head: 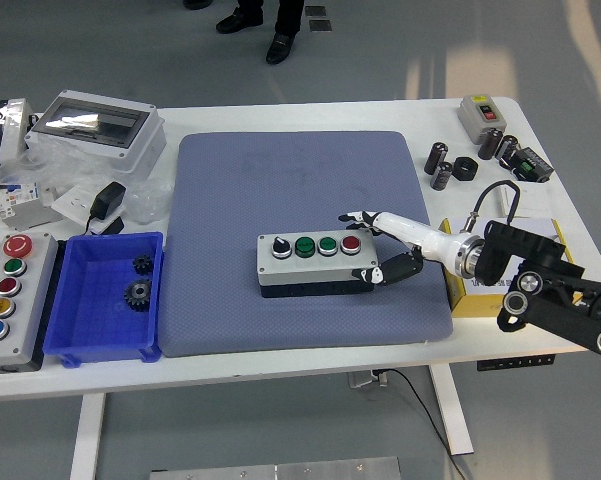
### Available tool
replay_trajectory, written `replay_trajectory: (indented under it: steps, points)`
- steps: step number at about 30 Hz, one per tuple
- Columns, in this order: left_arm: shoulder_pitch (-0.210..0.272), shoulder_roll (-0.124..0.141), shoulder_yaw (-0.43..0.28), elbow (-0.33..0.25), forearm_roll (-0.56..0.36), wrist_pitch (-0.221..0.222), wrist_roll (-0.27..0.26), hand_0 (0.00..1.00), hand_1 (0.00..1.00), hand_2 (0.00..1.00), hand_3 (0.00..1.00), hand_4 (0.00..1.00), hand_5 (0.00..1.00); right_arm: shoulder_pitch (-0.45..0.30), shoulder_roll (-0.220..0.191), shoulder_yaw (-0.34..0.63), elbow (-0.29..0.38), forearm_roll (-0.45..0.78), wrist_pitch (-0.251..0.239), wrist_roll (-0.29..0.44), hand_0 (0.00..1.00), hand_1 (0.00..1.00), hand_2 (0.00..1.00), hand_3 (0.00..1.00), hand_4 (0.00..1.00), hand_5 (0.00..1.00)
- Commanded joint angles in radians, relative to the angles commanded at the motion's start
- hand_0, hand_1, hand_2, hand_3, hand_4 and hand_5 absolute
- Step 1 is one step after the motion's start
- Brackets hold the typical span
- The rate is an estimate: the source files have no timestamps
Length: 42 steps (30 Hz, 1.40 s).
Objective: Pick up the button,place it on the desk,press the button,press the button
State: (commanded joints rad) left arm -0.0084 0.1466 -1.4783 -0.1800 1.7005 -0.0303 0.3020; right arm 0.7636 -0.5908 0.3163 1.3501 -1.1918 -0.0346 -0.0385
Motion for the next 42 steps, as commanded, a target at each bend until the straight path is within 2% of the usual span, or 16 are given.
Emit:
replay_trajectory:
  steps: [22,28,32,34,38,40,42]
  points:
    - [-0.002,0.004,0.0,0.0,0.012,-0.008,0.0,0.619,0.548,0.498,0.579,0.479,0.186,-0.03,-0.014,0.05,0.014,0.018,0.023,0.011,0.991,0.996,0.998,0.998,0.615,0.036]
    - [-0.002,0.002,-0.002,0.0,0.015,-0.007,0.0,0.619,0.548,0.494,0.58,0.479,0.182,-0.033,-0.028,0.065,0.03,0.023,0.029,0.009,0.998,0.998,0.998,0.998,0.626,0.047]
    - [-0.002,0.001,-0.007,0.0,0.018,-0.007,0.001,0.619,0.548,0.493,0.58,0.479,0.181,-0.038,-0.053,0.107,0.06,0.028,0.035,0.0,0.998,0.998,0.998,0.998,0.644,0.07]
    - [-0.002,0.0,-0.01,0.0,0.02,-0.006,0.001,0.619,0.548,0.493,0.58,0.479,0.181,-0.041,-0.064,0.132,0.081,0.03,0.009,-0.026,0.998,0.998,0.998,0.998,0.644,0.07]
    - [0.0,-0.002,-0.017,0.0,0.024,-0.003,0.002,0.619,0.548,0.493,0.58,0.48,0.18,-0.033,-0.072,0.153,0.123,-0.039,-0.076,-0.114,0.998,0.998,0.998,0.998,0.642,0.072]
    - [0.0,-0.002,-0.017,0.0,0.023,-0.002,0.002,0.619,0.548,0.493,0.58,0.48,0.18,-0.023,-0.076,0.168,0.149,-0.082,-0.05,-0.17,0.998,0.998,0.998,0.998,0.642,0.072]
    - [0.0,-0.003,-0.018,0.0,0.022,-0.001,0.002,0.619,0.548,0.494,0.58,0.481,0.179,-0.007,-0.086,0.187,0.183,-0.127,0.001,-0.234,0.998,0.998,0.998,0.998,0.641,0.075]
